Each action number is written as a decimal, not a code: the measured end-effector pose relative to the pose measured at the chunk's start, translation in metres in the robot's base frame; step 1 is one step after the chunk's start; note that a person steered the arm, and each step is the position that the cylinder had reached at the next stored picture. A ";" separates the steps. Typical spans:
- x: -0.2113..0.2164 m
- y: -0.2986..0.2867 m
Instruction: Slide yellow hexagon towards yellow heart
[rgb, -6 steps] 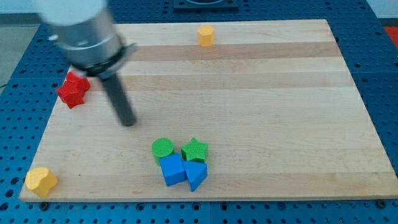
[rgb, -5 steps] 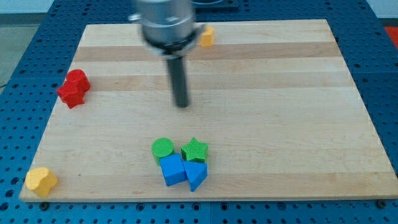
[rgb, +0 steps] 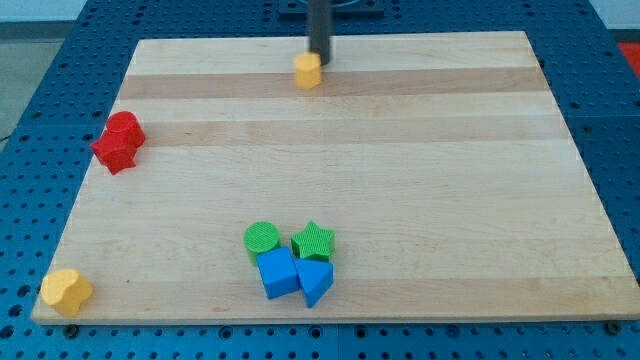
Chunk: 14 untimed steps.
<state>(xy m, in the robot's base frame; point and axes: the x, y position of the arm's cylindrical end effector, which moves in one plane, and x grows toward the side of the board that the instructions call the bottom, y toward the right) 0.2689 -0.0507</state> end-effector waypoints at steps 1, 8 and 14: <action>0.063 -0.051; 0.114 -0.018; 0.195 -0.024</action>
<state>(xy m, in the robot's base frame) 0.4639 -0.0744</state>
